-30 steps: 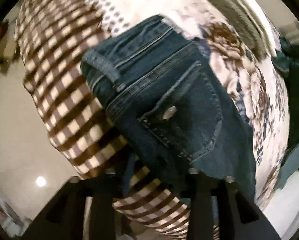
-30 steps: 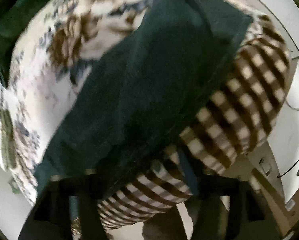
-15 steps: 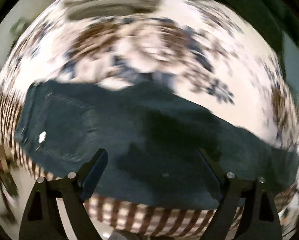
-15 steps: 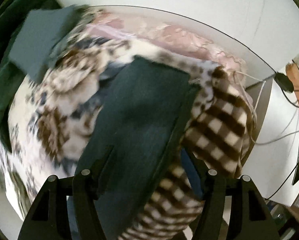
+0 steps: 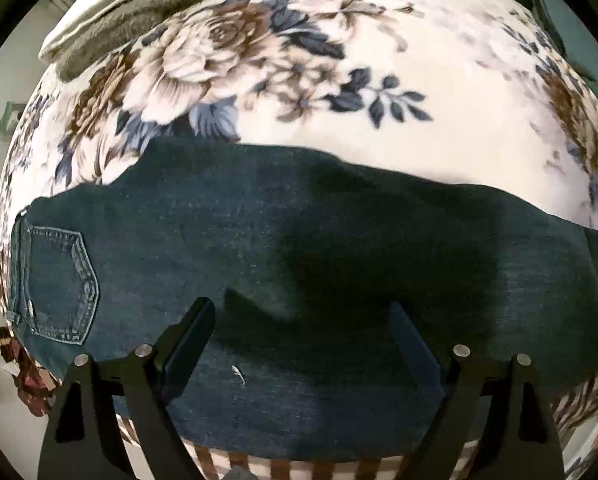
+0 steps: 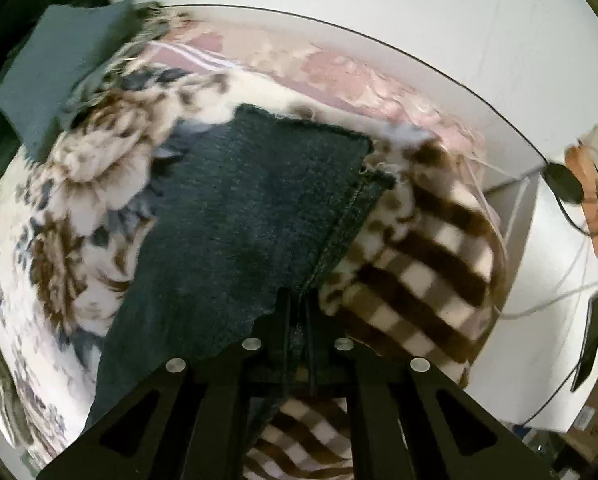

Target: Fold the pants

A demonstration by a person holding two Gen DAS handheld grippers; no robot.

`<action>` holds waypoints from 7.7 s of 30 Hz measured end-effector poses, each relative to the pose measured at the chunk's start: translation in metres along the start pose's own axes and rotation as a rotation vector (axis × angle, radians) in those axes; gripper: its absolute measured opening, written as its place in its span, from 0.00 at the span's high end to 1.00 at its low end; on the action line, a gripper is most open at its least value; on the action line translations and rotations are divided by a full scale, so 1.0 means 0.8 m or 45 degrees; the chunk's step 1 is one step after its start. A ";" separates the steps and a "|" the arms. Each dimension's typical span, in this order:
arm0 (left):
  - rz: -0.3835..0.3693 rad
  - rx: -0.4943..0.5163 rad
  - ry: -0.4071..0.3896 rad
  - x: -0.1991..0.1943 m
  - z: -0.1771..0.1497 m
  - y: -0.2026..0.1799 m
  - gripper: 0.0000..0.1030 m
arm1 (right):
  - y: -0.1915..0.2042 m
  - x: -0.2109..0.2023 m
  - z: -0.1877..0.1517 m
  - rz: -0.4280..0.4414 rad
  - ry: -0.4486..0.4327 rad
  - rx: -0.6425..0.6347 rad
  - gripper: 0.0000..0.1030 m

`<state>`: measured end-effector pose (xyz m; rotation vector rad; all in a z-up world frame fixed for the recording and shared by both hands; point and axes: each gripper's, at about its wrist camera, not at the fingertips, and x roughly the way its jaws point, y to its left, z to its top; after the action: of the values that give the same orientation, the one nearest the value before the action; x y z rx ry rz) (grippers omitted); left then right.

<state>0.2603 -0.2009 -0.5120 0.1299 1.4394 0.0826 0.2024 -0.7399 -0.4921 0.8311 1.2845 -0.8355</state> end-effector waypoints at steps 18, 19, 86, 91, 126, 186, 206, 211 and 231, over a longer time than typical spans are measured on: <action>0.012 -0.216 -0.064 -0.026 0.023 0.130 0.14 | 0.289 -0.070 -0.178 0.243 0.292 -0.805 0.56; 0.012 -0.227 -0.064 -0.024 0.025 0.137 0.14 | 0.310 -0.074 -0.198 0.257 0.302 -0.847 0.55; 0.133 -0.575 0.201 0.050 -0.103 0.338 0.12 | 0.247 0.053 -0.428 0.212 0.764 -0.392 0.85; 0.146 -0.580 0.203 0.039 -0.096 0.333 0.11 | 0.222 0.054 -0.439 0.195 0.763 -0.417 1.00; -0.110 -0.076 0.154 0.047 0.002 -0.025 0.00 | -0.104 -0.037 0.020 0.223 -0.280 0.069 0.93; -0.023 -0.159 -0.293 -0.073 -0.053 0.261 0.00 | 0.228 -0.113 -0.471 0.649 -0.227 -0.738 0.92; -0.115 -0.236 -0.148 -0.033 -0.054 0.249 0.00 | 0.290 -0.040 -0.564 0.150 -0.063 -1.146 0.09; -0.193 -0.198 -0.108 -0.021 -0.030 0.188 0.00 | 0.279 -0.044 -0.521 0.081 -0.088 -1.099 0.00; -0.362 0.009 -0.180 0.007 -0.029 0.070 0.92 | 0.163 -0.026 -0.410 0.034 -0.048 -0.942 0.00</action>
<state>0.2393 -0.1439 -0.5123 -0.0629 1.3042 -0.1618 0.1658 -0.3884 -0.4961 0.2360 1.4036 -0.2981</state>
